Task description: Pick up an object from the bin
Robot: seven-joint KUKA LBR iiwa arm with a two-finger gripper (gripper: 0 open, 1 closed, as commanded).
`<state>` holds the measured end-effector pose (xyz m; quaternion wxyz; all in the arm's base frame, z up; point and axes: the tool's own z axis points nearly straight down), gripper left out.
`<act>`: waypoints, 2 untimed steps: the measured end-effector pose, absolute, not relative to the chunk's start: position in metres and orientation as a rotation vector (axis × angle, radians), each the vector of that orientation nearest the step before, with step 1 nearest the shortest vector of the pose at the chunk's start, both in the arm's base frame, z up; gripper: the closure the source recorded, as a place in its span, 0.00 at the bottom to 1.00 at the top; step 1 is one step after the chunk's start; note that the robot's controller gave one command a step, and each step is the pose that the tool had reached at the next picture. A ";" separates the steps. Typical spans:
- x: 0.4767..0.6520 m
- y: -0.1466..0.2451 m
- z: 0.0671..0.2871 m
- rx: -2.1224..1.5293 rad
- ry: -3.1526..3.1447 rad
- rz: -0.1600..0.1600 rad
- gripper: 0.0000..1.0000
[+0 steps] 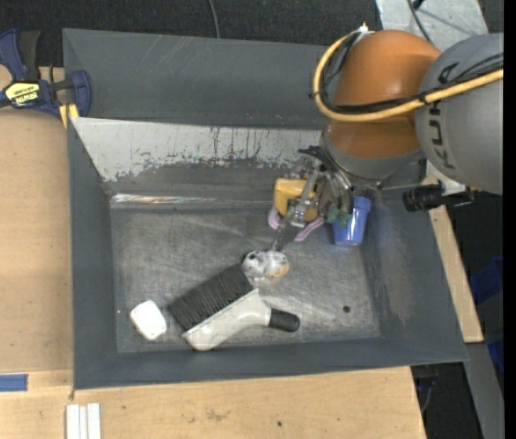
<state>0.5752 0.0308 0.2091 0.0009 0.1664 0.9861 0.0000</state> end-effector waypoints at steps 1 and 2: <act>0.541 -0.023 0.199 0.372 3.120 -0.001 1.00; 0.541 -0.023 0.199 0.372 3.120 -0.001 1.00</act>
Offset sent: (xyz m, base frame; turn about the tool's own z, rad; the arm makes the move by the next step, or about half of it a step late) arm 0.0000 0.0000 0.0000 0.0000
